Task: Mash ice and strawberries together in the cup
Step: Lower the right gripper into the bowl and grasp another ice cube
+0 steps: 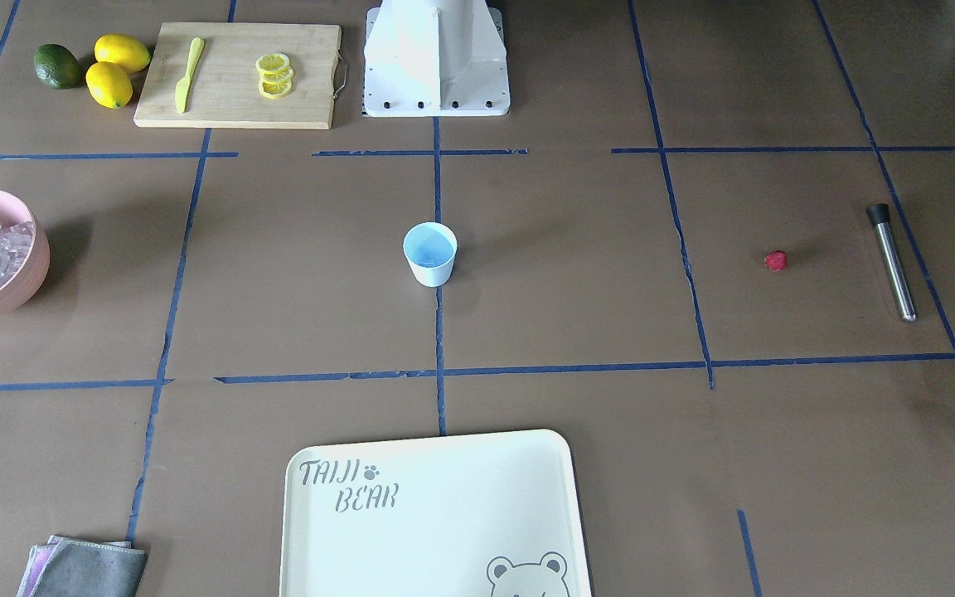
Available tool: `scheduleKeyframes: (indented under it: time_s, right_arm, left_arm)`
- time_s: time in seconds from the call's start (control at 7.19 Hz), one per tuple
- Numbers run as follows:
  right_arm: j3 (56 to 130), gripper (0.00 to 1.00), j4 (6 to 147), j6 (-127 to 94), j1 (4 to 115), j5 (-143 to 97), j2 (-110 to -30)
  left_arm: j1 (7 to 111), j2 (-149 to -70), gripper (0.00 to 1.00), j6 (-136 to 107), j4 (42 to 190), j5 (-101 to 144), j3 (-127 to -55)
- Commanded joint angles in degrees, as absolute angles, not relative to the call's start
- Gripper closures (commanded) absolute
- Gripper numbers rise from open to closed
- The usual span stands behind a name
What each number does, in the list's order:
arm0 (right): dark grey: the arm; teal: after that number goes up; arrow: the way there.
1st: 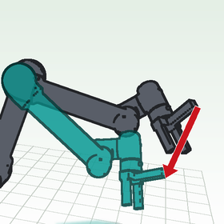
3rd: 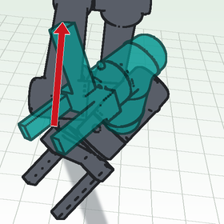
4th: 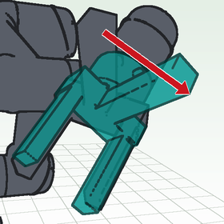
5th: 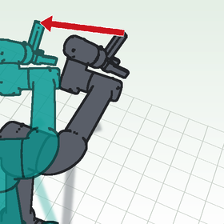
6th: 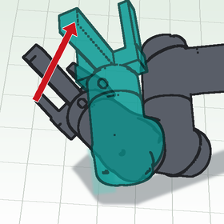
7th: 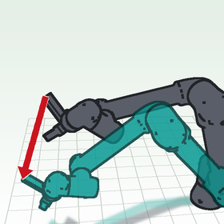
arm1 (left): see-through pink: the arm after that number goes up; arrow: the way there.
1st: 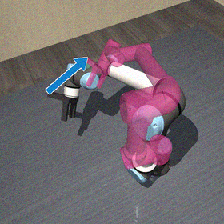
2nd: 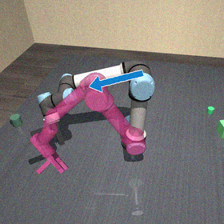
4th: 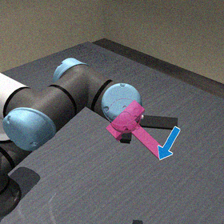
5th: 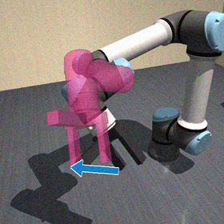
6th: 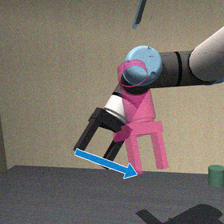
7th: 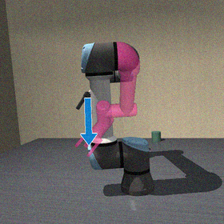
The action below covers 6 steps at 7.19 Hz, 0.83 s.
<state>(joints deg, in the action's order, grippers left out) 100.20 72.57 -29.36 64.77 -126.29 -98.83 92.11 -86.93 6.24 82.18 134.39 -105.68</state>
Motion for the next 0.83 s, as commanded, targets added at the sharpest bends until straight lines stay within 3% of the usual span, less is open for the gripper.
scheduleKeyframes:
  time_s: [0.0,0.28,0.42,0.56,0.7]
  right_arm:
    - [100.1,0.36,72.6,-29.4,64.8,-126.2,-99.0]
    - [100.1,0.41,72.6,-29.4,64.8,-126.2,-99.1]
    - [100.2,0.77,72.7,-29.5,64.8,-126.3,-98.9]
    - [100.2,1.0,72.8,-29.3,64.7,-126.2,-98.6]
    - [100.4,1.0,72.8,-29.3,64.7,-126.3,-98.6]
  left_arm:
    - [92.1,-86.9,0.0,6.2,82.2,134.5,-105.6]
    - [92.1,-86.9,0.0,6.2,82.2,134.5,-105.7]
    - [92.1,-86.9,0.0,6.2,82.2,134.5,-105.6]
    - [92.1,-86.9,0.0,6.2,82.2,134.5,-105.6]
    - [92.0,-86.9,0.0,6.2,82.2,134.5,-105.7]
